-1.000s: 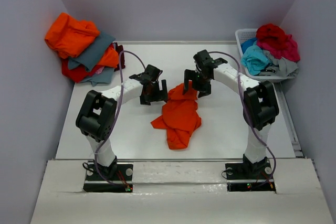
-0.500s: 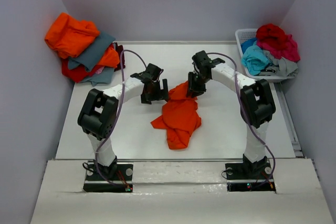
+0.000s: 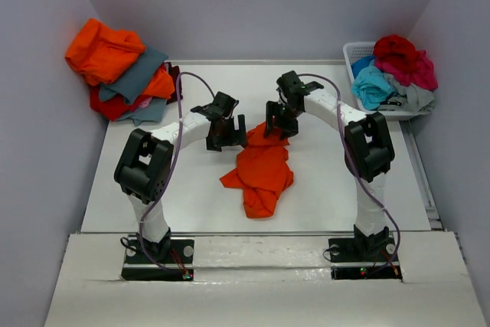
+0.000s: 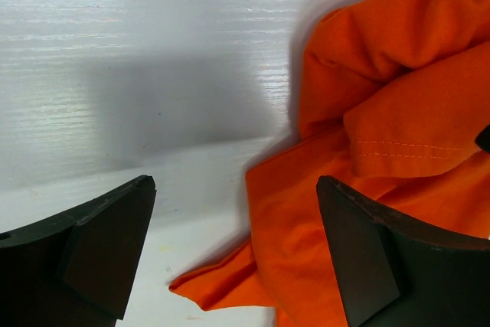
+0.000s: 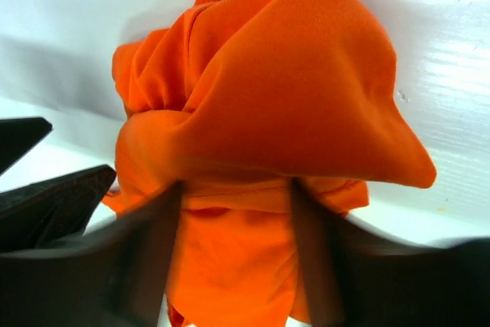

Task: Fold and stack the t-shirts
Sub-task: Flatten the tshirt out

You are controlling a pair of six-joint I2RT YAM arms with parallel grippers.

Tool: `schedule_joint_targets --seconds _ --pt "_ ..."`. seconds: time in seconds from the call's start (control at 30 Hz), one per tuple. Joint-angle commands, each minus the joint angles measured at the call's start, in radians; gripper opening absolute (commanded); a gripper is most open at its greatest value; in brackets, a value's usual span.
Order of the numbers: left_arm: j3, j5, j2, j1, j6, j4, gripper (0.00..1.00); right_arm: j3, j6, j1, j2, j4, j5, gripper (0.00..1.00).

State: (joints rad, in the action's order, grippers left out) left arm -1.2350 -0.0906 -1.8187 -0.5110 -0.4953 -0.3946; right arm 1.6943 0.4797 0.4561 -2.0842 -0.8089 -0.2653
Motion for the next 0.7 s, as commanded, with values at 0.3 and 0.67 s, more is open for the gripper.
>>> schedule_joint_targets --seconds 0.3,0.67 --pt "-0.034 -0.026 0.007 -0.003 0.02 -0.012 0.98 0.013 -0.006 0.0 0.007 -0.016 -0.019 0.07" --pt "-0.04 -0.057 0.007 -0.003 0.031 0.003 0.97 0.214 -0.038 0.0 0.042 -0.142 0.109 0.07"
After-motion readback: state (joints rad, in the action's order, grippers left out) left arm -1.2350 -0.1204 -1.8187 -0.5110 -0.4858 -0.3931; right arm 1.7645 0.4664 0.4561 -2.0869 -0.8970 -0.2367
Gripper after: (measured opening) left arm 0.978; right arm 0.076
